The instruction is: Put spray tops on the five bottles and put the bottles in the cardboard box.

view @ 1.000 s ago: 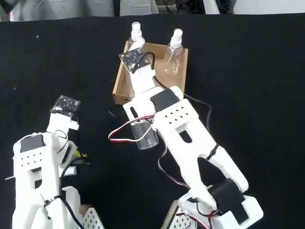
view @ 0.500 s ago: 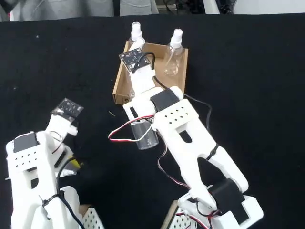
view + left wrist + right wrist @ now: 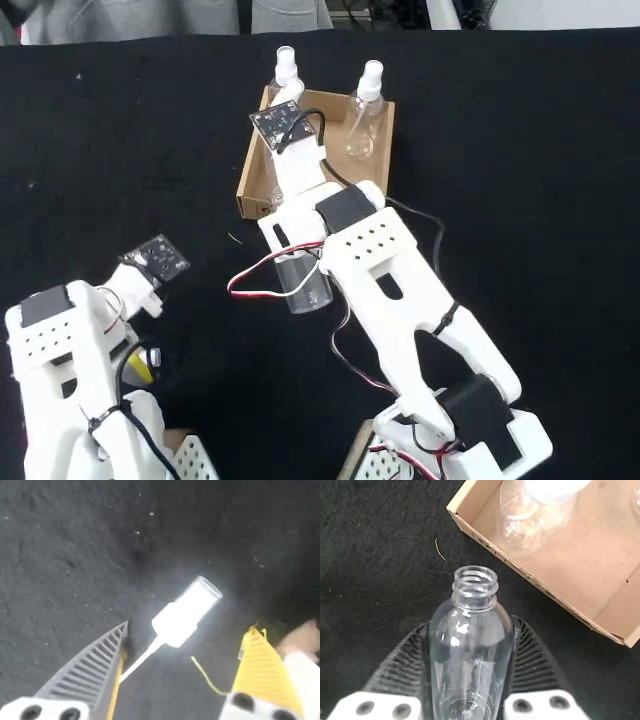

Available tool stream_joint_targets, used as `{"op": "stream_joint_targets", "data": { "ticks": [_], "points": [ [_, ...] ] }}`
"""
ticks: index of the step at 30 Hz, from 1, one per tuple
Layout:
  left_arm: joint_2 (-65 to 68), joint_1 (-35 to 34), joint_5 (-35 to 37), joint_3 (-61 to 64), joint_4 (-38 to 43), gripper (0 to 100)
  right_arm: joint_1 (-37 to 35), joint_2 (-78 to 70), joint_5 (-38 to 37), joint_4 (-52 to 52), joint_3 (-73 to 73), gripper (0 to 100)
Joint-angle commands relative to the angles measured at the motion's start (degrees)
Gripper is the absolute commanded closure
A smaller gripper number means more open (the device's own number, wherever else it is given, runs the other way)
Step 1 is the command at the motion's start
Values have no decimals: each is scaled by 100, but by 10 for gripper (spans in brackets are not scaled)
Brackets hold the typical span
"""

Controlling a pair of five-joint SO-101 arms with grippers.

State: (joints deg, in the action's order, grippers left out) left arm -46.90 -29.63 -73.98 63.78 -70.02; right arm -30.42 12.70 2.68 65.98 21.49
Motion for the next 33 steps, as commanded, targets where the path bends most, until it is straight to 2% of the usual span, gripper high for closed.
{"op": "stream_joint_targets", "data": {
  "ticks": [1, 5, 7, 13, 20, 26, 33],
  "points": [
    [-35, -66, -88, 277, 563, 669, 158, 356, -9, -141, -48, 973],
    [-35, -66, -88, 690, 1029, 670, 158, 356, -9, -141, -48, 973],
    [-35, -48, -88, 787, 1116, 703, 158, 356, -9, -141, -48, 973],
    [-35, -4, -88, 787, 1081, 844, 158, 356, -9, -141, -48, 973],
    [-35, -40, -53, 760, 1064, 897, 158, 356, -9, -141, -48, 973],
    [-35, 4, 844, 593, 1064, 905, 158, 356, -9, -141, -48, 973],
    [-35, 4, 1371, 382, 1064, 905, 158, 356, -9, -141, -48, 973]
  ]
}}
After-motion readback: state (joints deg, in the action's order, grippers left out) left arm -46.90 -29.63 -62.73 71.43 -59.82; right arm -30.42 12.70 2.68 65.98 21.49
